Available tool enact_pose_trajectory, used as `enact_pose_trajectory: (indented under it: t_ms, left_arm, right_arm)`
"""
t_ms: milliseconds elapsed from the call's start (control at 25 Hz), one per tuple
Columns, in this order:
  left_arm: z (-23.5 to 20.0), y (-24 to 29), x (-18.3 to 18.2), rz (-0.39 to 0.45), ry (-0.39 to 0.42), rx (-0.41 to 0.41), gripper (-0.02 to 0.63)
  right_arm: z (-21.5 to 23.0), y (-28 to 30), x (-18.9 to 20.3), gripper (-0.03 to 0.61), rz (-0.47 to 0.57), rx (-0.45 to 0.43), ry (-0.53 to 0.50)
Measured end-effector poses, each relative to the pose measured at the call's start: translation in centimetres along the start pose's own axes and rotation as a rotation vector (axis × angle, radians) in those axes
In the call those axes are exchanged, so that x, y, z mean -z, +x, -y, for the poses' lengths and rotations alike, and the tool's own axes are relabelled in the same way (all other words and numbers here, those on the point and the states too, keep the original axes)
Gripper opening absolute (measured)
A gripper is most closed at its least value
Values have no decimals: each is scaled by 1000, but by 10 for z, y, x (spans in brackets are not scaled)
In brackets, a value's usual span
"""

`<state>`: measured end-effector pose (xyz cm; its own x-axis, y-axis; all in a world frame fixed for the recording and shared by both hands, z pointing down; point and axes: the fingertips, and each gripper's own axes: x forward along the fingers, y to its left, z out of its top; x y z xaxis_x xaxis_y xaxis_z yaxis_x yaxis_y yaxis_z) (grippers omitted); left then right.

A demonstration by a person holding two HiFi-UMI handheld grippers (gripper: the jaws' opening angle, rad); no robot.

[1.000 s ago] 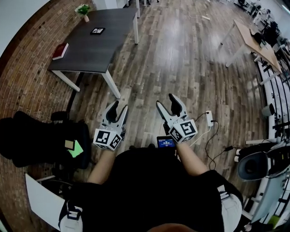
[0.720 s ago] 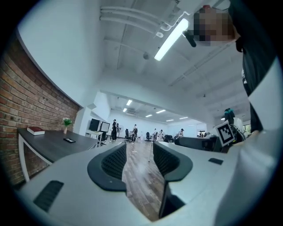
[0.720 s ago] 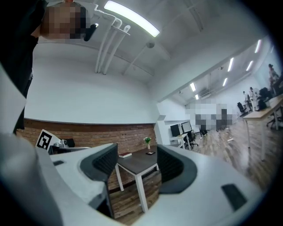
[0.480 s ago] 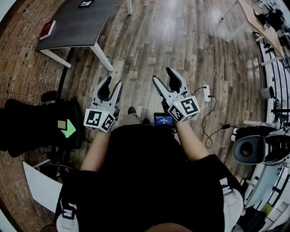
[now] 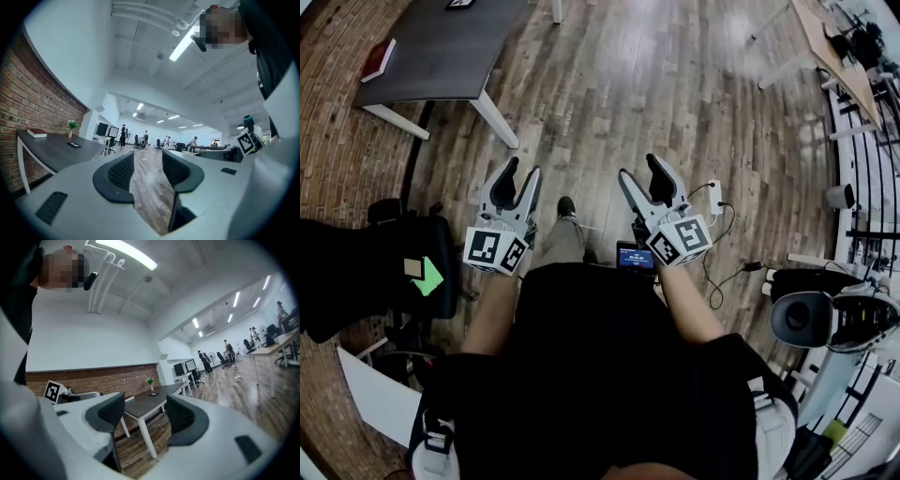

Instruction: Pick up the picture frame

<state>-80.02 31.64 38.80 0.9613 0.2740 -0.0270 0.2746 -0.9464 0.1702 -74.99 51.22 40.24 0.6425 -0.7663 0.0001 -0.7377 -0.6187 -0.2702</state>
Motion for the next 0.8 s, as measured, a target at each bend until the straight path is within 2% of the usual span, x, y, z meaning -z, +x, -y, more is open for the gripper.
enact_pose_trajectory:
  t_ms: [160,360,600,800]
  left_arm:
    - [-36,37,6,-7,-27,-14,173]
    - [-89,90,3,-14,-52,-26,173]
    - [-154,161,-16,-4,-44,8,173]
    - [-183,223,-22,-12,-54,60,173]
  right_arm:
    - [22,47,3,282,-17,12,-7]
    - [43,121,-12,282,-7,26,-55]
    - [65,215,-31,282,-18,12,-89]
    - [88,262,-51,282,-7,16,-129]
